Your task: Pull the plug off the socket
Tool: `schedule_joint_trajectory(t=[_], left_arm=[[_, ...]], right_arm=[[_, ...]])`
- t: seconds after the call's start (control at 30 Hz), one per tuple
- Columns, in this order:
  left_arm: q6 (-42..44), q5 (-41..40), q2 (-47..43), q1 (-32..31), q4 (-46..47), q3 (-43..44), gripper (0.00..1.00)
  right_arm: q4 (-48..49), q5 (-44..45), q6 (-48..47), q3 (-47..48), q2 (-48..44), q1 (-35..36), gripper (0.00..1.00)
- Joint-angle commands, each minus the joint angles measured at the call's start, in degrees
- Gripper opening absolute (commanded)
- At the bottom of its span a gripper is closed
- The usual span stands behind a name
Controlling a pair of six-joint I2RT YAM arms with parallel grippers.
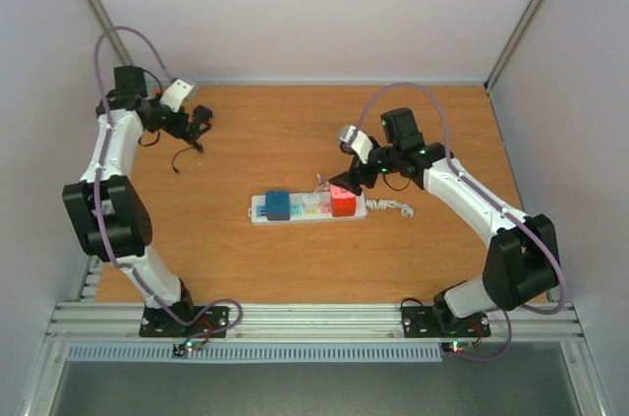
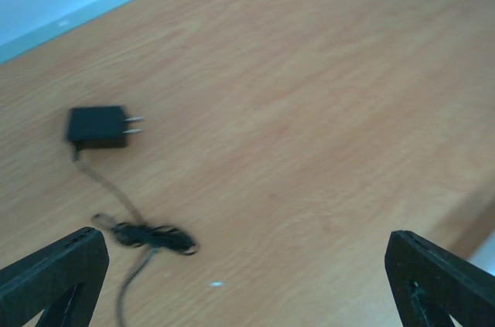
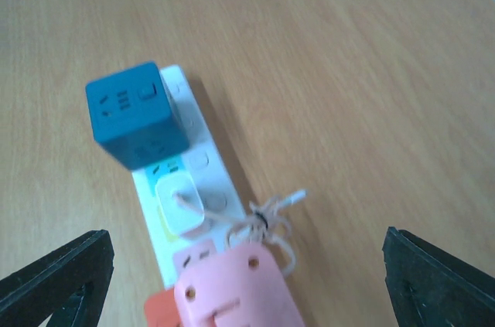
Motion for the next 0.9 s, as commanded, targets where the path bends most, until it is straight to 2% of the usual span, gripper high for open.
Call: schedule_joint_trajectory(t=[0.0,0.27,0.4,0.63,0.87], left_arm=[[9.01,2.42,-5.49,-6.05,-2.82,-3.42,1.0],[16.1,3.13,-9.28,-16.72,-3.04,-9.6,1.0],[16.08,5.61,-9.53,-18.9,-3.45,-11.27,1.0],[19.02,4.54,-10.33,-24.35,-2.96,-16.68,1.0],[19.54,4.72,-9.81,-26.06,-2.09,-18.49,0.99]], right_arm=[[-13.01,-6.69,-4.09,3.62,1.74,-4.15,0.96],[-23.41,-8.89,-8.71,7.3,8.92,-6.52,0.94],[-23.85,-8.61,-8.73,9.37,12.45,-7.08,0.94],[-23.96,-8.53,-9.34,11.87,16.8,-7.13,0.94],[-30.79,-9.56,-12.11,17.01,21.59,-7.13,0.91]])
